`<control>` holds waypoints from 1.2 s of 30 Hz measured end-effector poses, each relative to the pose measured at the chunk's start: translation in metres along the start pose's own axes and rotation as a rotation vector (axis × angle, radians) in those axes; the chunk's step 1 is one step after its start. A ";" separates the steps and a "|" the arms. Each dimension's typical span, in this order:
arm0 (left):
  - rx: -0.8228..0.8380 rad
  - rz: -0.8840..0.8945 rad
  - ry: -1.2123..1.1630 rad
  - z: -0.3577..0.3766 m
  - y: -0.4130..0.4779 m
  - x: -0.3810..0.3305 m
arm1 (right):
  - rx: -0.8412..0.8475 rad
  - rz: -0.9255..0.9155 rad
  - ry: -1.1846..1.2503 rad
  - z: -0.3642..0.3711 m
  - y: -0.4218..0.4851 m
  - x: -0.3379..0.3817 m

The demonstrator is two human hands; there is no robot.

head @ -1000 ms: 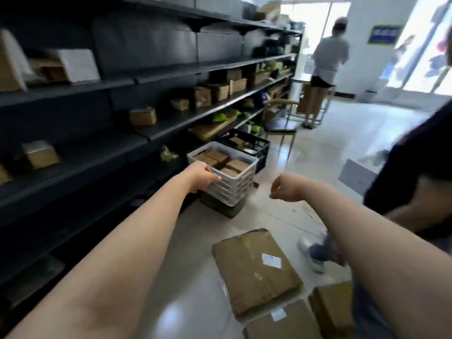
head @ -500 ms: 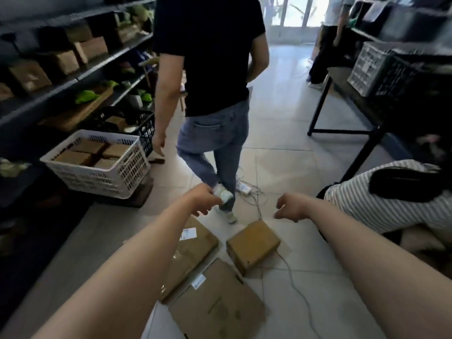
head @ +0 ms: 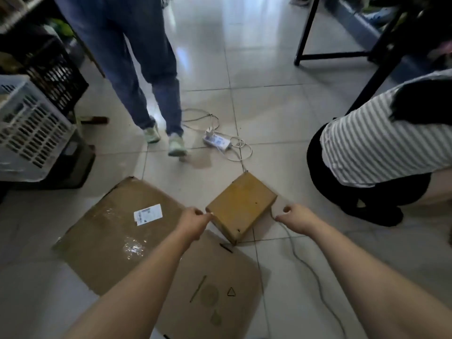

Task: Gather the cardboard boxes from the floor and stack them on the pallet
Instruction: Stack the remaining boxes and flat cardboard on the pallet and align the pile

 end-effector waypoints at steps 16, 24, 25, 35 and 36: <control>0.113 0.168 -0.259 0.137 0.312 0.156 | 0.144 0.125 1.125 0.255 0.320 -0.082; 0.194 0.000 -0.508 0.025 0.107 0.090 | 0.159 -0.091 0.970 0.114 0.129 0.031; 0.146 -0.017 -0.555 0.002 0.079 0.075 | 0.170 -0.135 0.937 0.094 0.102 0.053; -0.276 -0.221 -1.129 -0.193 -0.196 0.016 | 0.477 -0.511 0.569 0.010 -0.151 0.232; -0.322 -0.180 -1.178 -0.207 -0.224 0.015 | 0.511 -0.541 0.532 0.010 -0.175 0.243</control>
Point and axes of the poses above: each hand's wrist, its own y-axis towards the middle knuckle, its own z-axis out of the palm, x = y × z, the point moved 7 cm from there along y, towards the middle knuckle, and after that the axes turned 3 degrees about z, right-handed, at the moved point
